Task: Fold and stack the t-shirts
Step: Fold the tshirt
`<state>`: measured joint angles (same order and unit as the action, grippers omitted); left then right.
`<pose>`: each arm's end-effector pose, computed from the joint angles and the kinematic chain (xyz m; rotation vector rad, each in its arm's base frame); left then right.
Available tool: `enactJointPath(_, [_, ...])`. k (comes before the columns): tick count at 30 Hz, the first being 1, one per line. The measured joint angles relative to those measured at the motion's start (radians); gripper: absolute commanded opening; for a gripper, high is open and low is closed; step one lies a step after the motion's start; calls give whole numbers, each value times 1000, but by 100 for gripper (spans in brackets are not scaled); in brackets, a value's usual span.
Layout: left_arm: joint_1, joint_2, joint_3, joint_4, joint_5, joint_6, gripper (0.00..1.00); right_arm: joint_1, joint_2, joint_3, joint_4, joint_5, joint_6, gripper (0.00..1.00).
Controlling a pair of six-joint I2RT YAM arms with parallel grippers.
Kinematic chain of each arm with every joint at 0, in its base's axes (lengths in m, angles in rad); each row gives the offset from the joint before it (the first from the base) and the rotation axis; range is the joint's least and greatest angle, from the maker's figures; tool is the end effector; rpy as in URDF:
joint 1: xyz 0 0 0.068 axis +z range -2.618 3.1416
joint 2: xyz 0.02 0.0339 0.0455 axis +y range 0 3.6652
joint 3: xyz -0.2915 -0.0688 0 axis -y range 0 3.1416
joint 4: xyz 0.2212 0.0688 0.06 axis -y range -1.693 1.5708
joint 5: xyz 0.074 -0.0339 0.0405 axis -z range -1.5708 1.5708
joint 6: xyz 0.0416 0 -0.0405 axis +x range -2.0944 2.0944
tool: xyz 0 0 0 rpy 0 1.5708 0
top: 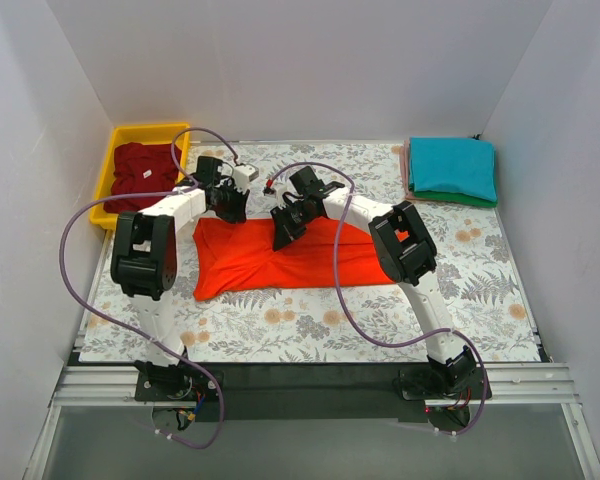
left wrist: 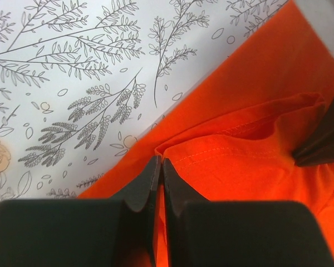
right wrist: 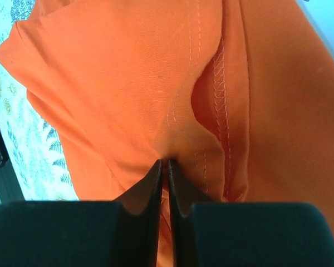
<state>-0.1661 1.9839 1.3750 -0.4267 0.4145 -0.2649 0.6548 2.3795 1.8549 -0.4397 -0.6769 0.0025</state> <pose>0.4015 -0.0843 0.2068 0.0215 2.6279 -0.6927 0.3911 0.3331 0.1685 -1.0898 2.3400 1.1139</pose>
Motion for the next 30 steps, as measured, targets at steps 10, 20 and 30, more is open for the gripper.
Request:
enactJointPath(10, [0,-130,-65,52,1,26,0,-1,0,-1,2,0,2,13])
enactJointPath(20, [0,-218,-183,64,63,56,0,-8,0,-4,3,-8,18,14])
enactJointPath(30, [-18,-338,-292,21,159,79,5,-15,0,-5,2,-11,25,13])
